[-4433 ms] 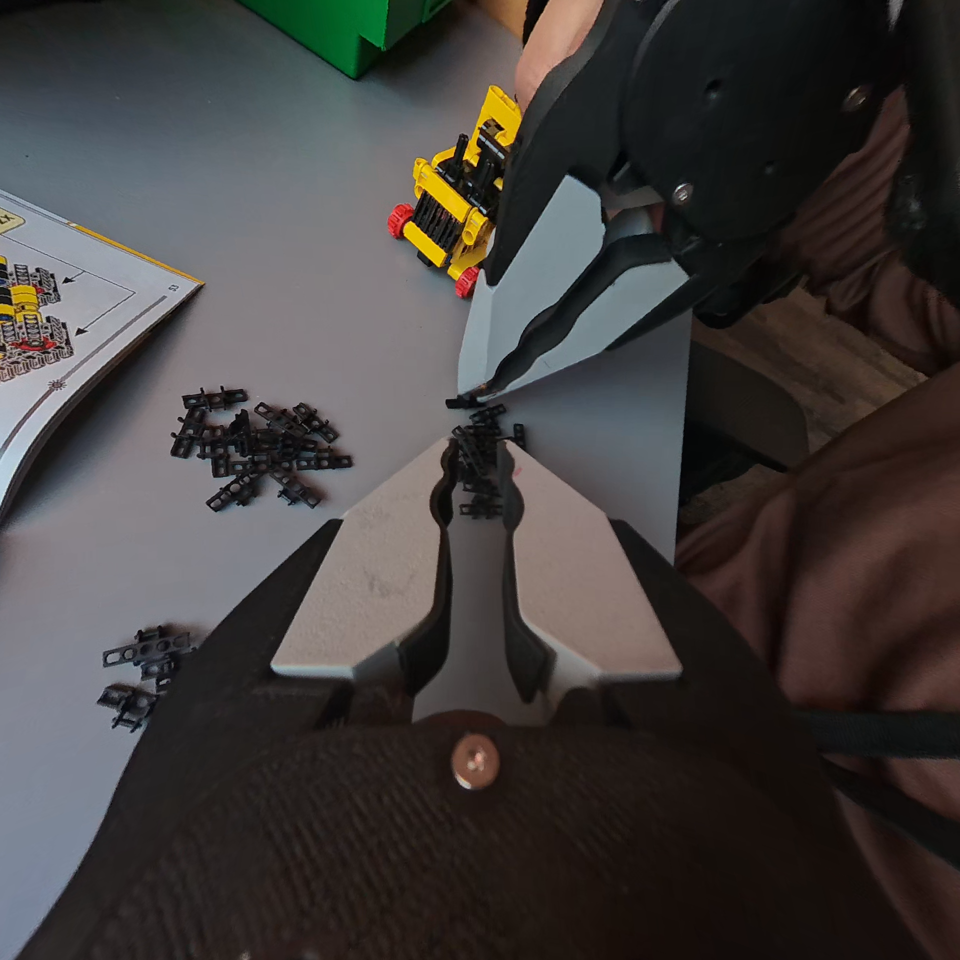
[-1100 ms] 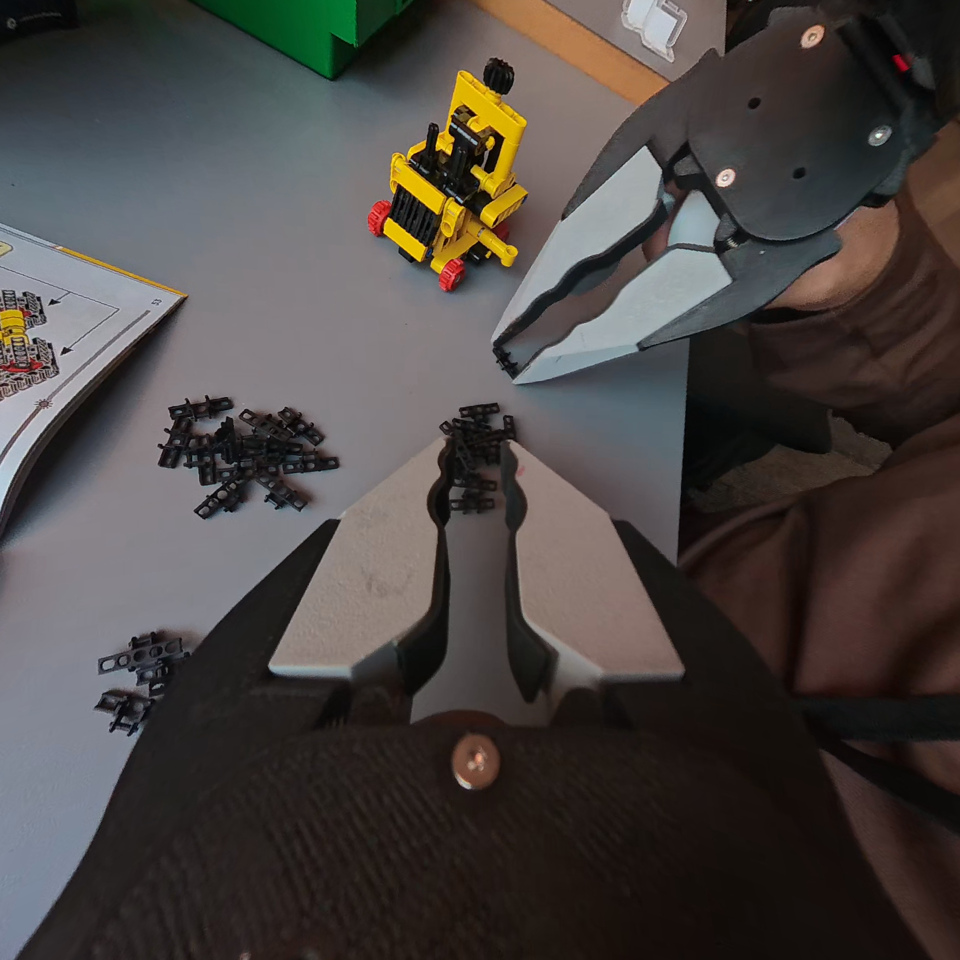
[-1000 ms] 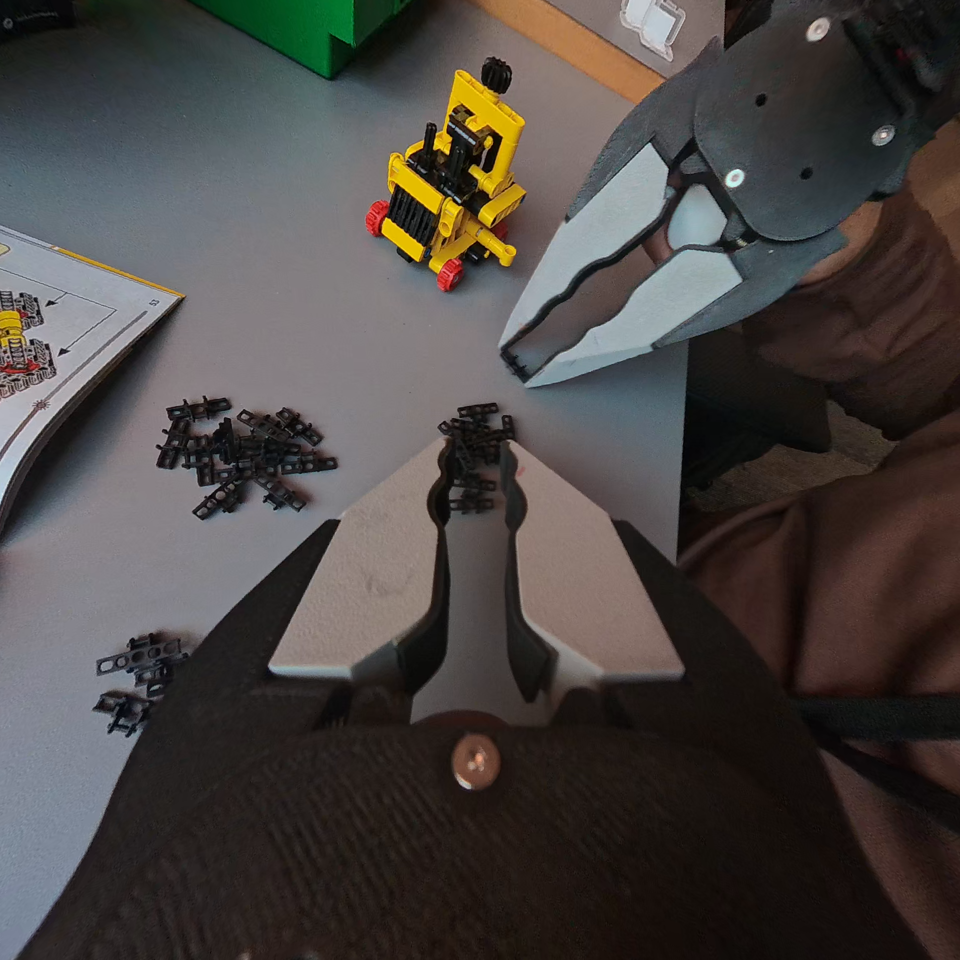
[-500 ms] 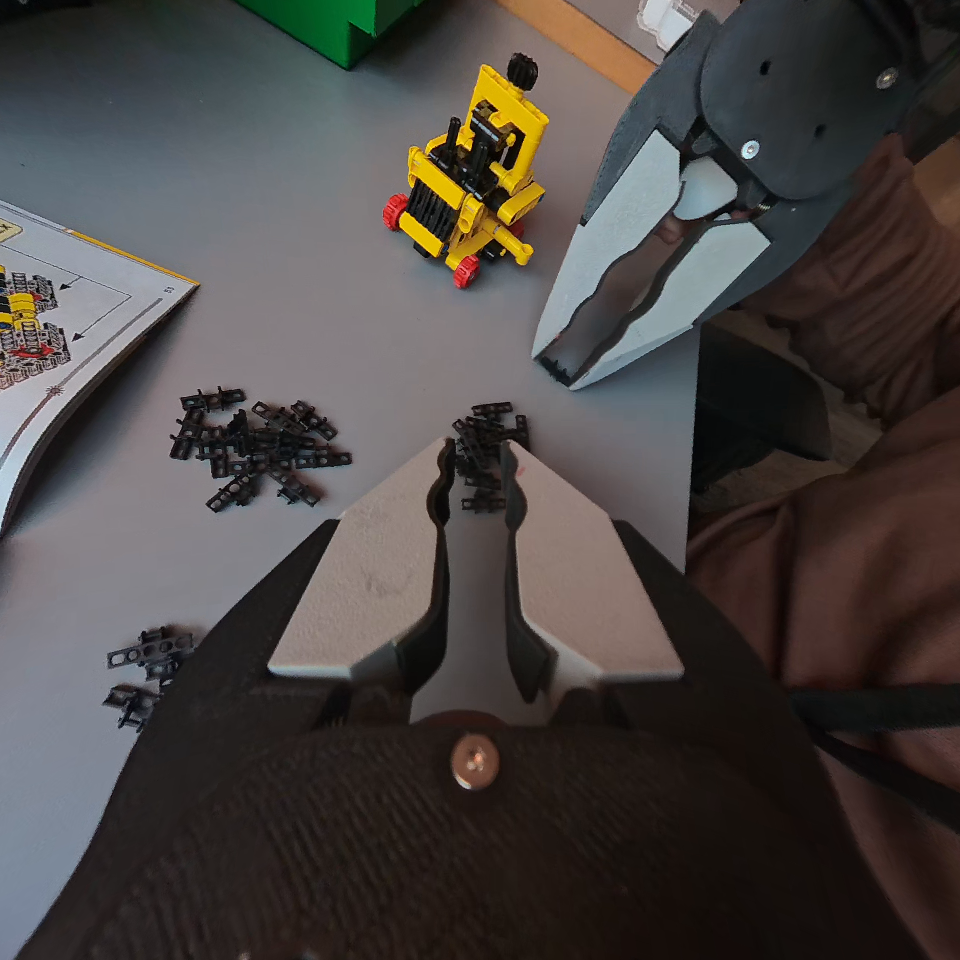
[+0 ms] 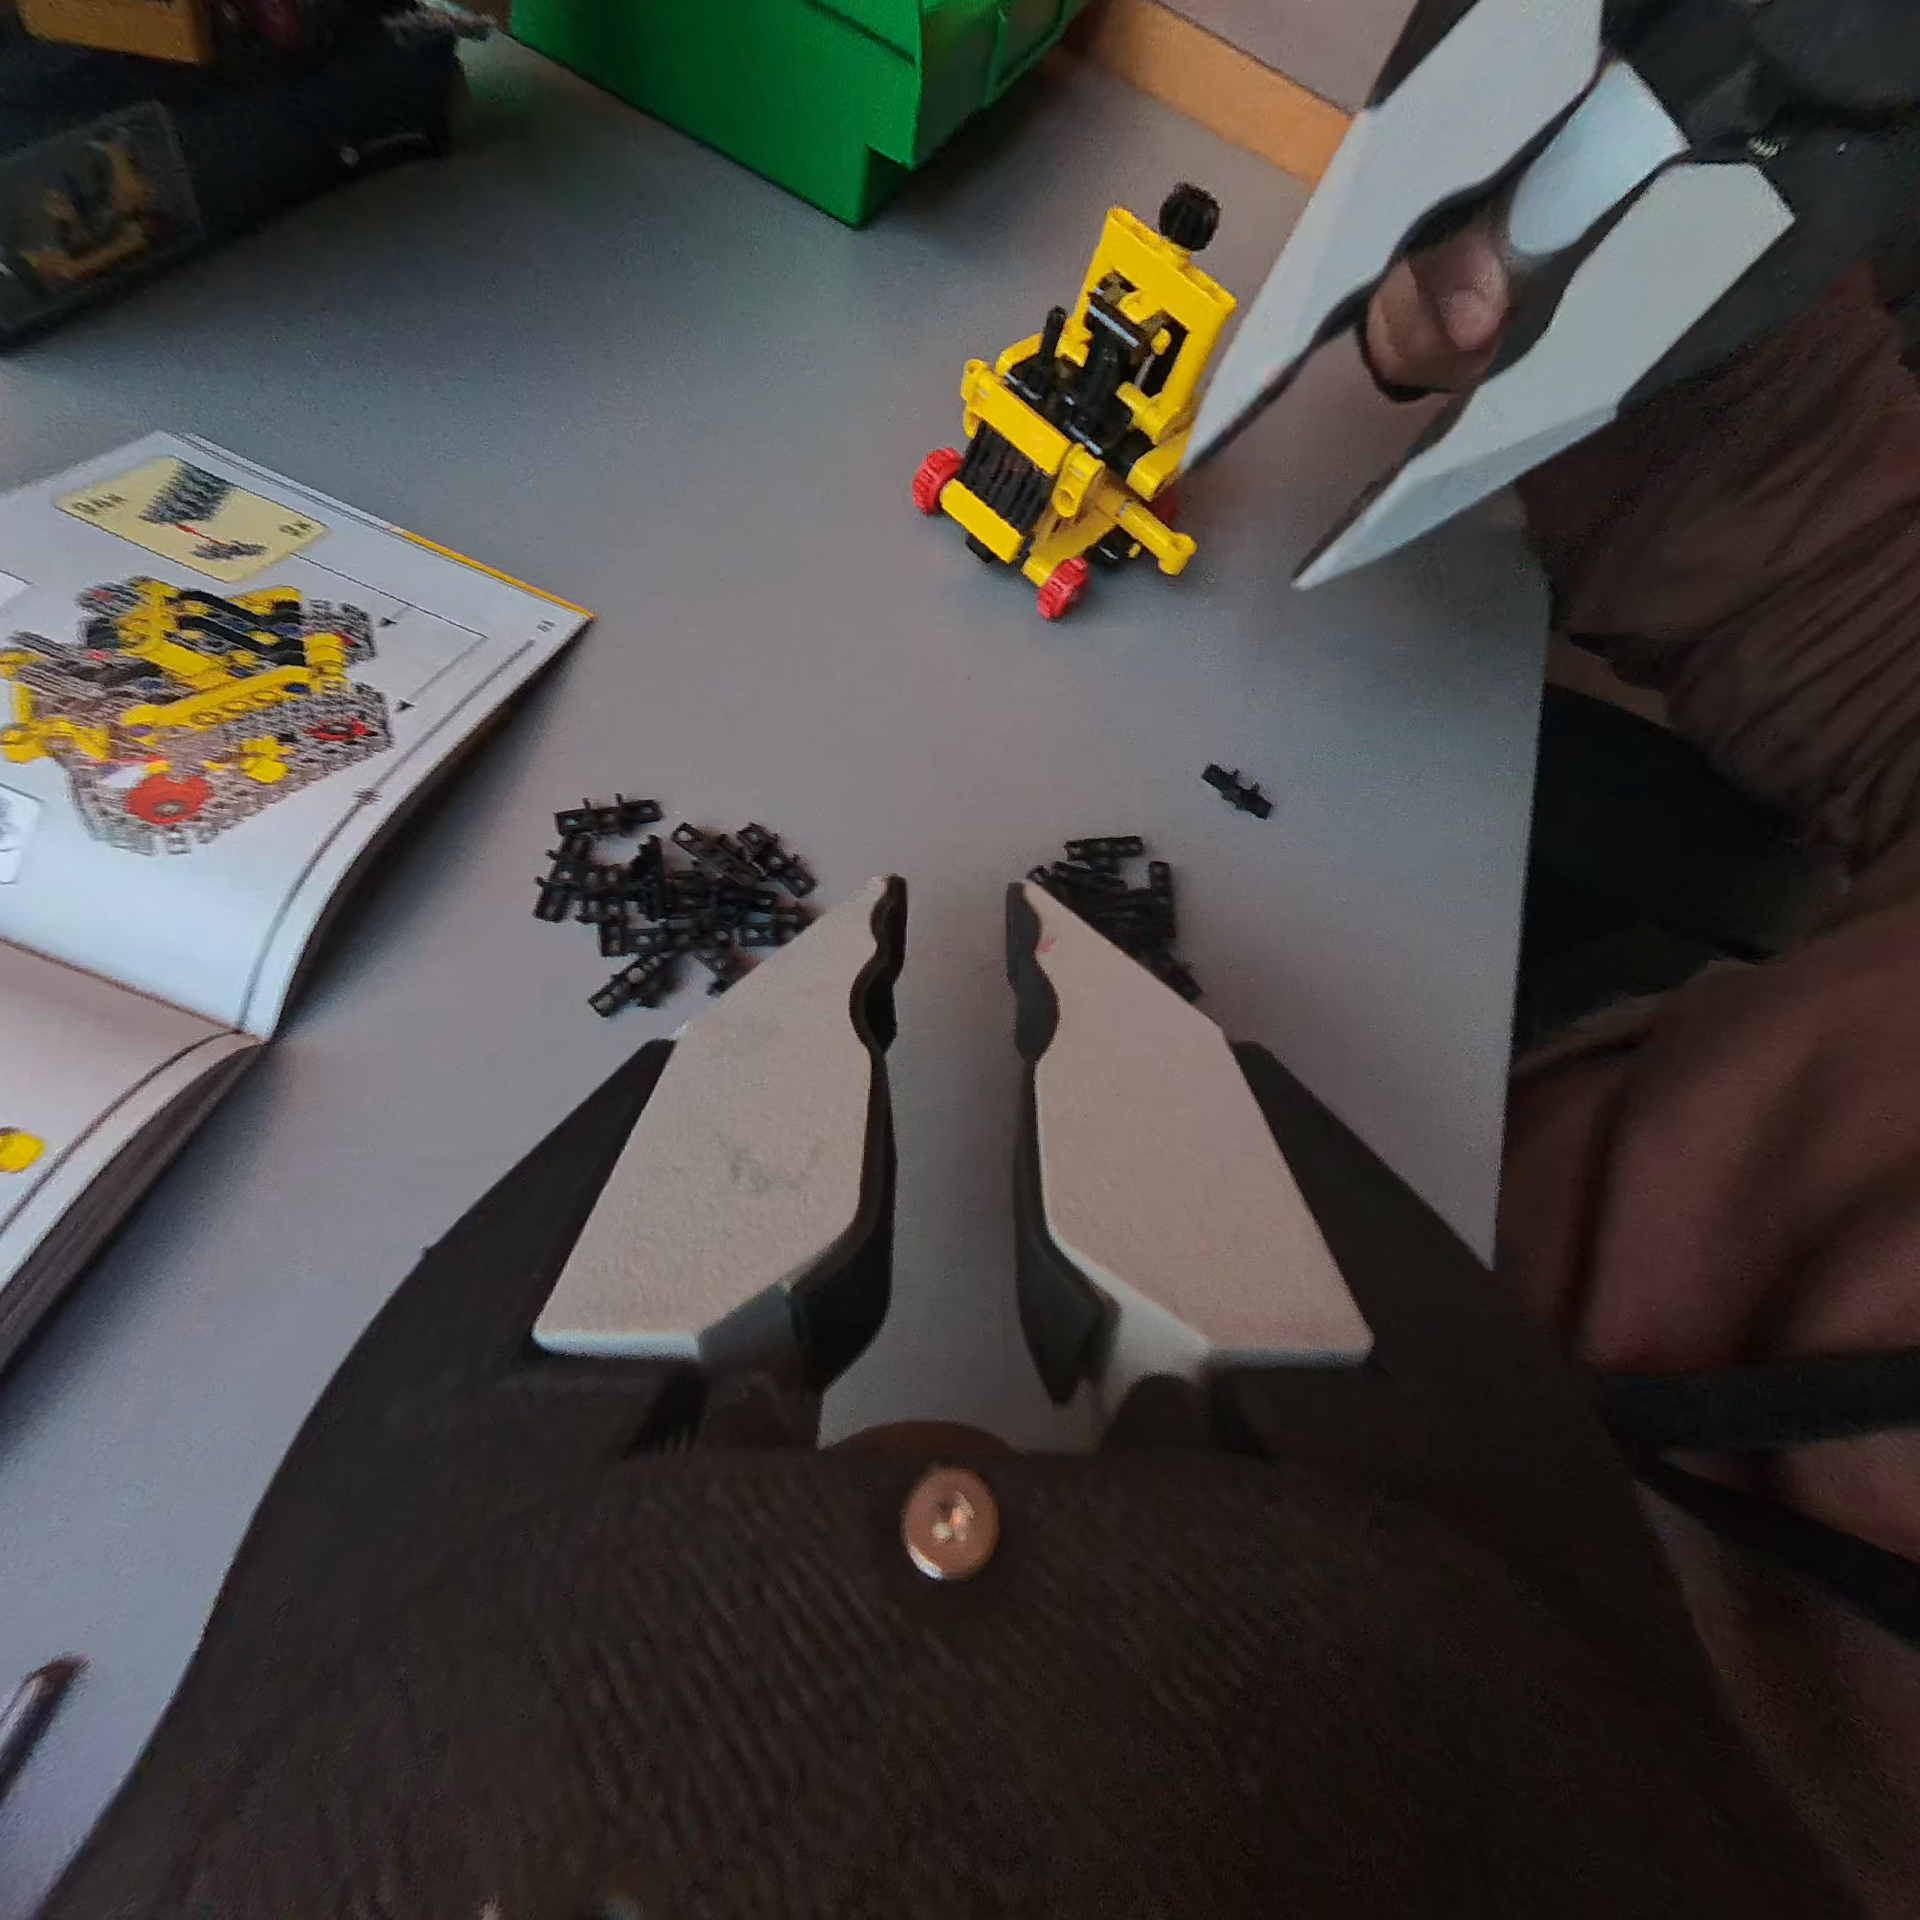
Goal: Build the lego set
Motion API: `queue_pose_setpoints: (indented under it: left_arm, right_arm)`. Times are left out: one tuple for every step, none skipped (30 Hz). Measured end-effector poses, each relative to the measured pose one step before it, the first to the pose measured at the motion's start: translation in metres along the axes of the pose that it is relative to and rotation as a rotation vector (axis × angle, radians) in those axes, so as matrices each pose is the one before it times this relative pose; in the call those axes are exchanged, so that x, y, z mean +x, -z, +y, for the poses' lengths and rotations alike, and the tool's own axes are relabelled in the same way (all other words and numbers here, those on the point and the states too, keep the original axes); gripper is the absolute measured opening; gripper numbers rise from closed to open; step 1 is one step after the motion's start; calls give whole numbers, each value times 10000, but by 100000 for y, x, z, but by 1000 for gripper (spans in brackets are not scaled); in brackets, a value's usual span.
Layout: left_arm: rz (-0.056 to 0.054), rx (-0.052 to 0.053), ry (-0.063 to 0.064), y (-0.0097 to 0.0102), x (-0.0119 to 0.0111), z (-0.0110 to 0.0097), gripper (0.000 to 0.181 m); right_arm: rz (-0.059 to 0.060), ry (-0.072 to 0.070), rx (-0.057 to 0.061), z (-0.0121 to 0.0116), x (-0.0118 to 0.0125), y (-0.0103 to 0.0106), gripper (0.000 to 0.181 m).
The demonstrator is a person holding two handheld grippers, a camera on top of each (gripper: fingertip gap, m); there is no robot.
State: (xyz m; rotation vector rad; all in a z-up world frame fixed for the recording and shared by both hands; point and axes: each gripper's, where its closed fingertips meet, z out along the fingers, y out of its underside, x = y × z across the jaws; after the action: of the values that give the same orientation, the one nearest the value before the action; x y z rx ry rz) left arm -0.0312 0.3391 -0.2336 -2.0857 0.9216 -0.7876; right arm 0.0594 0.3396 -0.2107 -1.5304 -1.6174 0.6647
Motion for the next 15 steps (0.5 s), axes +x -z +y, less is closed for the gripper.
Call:
queue_pose_setpoints:
  left_arm:
    - [-226, 193, -155, 186, -276, -336, 16]
    - [-160, 192, -90, 178, -230, -343, 16]
    - [-113, 165, -26, 159, -223, -284, 16]
    - [-99, 130, 24, 126, -260, -210, 16]
    - [-84, 90, 47, 90, -270, -133, 17]
    - [-49, 43, 50, 45, -222, -56, 17]
    - [-19, -17, 53, 4, -174, 38, 18]
    - [-18, -46, 45, -11, -150, 86, 18]
    - [-10, -41, 11, -14, -81, 73, 18]
    - [-9, -8, -23, 30, -37, 0, 18]
    - [-30, 58, -51, 47, -50, -105, 18]
    - [-51, 74, -62, 32, -89, -119, 18]
    - [-66, 42, -60, -17, -162, -46, 18]
    - [-82, -32, -43, -46, -233, 92, 18]
    - [-84, -94, -17, -93, -264, 197, 18]
  right_arm:
    - [552, -61, 406, -118, 1228, 307, 30]
    - [555, -33, 403, -94, 1167, 308, 31]
    - [474, -45, 369, -54, 1030, 306, 31]
    - [382, -54, 329, -19, 855, 316, 31]
    - [357, -36, 285, 10, 756, 330, 32]
    - [403, 10, 271, -7, 742, 334, 34]
    - [403, 60, 318, -165, 662, 372, 36]
    - [358, 86, 321, -346, 536, 397, 37]
    - [352, 79, 292, -460, 510, 404, 36]
    - [313, 68, 286, -445, 464, 365, 35]
    - [174, 66, 269, -337, 268, 287, 34]
    - [109, 23, 176, -171, 187, 181, 31]
    - [99, -27, -20, 94, 216, 74, 27]
    - [95, -42, -170, 281, 197, -20, 26]
    - [78, -8, -161, 251, 137, -51, 28]
